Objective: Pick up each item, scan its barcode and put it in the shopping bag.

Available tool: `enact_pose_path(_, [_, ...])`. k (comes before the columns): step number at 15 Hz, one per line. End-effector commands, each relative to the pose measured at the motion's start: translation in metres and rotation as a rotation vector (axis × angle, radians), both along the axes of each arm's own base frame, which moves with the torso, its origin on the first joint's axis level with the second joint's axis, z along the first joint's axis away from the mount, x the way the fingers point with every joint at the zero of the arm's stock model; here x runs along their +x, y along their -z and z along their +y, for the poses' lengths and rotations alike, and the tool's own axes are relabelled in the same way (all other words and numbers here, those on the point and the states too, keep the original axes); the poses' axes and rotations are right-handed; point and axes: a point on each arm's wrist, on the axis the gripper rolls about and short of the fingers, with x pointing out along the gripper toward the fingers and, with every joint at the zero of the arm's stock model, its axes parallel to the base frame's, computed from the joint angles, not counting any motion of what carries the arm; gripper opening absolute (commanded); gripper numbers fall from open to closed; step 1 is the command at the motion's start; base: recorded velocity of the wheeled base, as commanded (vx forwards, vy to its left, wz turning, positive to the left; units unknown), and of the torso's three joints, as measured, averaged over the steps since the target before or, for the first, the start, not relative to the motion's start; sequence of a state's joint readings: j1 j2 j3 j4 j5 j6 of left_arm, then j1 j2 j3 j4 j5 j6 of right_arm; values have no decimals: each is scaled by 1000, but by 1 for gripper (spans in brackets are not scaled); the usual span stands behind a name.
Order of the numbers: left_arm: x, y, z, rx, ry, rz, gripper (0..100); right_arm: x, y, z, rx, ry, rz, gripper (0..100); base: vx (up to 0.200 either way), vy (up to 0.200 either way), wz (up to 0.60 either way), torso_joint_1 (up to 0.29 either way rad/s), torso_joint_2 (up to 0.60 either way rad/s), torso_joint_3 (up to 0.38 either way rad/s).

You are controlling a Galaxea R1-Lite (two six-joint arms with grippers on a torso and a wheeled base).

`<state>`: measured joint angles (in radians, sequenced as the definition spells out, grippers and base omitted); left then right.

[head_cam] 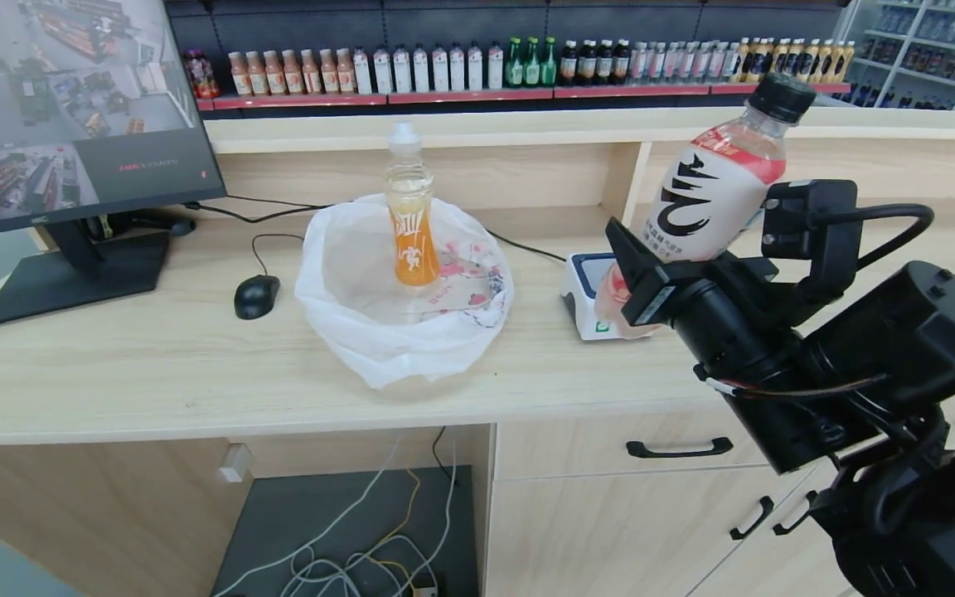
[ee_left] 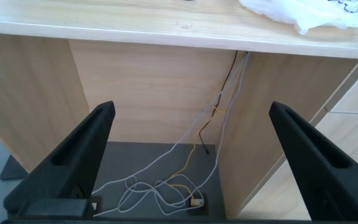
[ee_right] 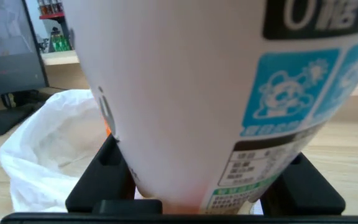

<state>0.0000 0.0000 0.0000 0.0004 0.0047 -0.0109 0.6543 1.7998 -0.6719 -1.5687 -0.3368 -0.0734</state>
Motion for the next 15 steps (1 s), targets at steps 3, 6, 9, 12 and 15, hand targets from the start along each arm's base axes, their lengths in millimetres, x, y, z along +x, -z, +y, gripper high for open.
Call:
enact_pose_path(3, [0, 0, 0, 2, 0, 0, 100, -1, 3, -1, 10, -13, 13, 0, 0, 0, 0, 0, 0, 0])
enact_pose_path(6, [0, 0, 0, 0, 0, 0, 100, 20, -9, -11, 43, 20, -38, 0, 0, 0, 0, 0, 0, 0])
enact_pose_path(9, [0, 0, 0, 0, -1, 0, 100, 27, -1, -7, 80, -54, -13, 0, 0, 0, 0, 0, 0, 0])
enact_pose_path(12, [0, 0, 0, 0, -1, 0, 100, 44, 4, 0, 151, -89, 6, 0, 0, 0, 0, 0, 0, 0])
enact_pose_path(15, [0, 0, 0, 0, -1, 0, 100, 58, 1, 11, 240, -168, -2, 0, 0, 0, 0, 0, 0, 0])
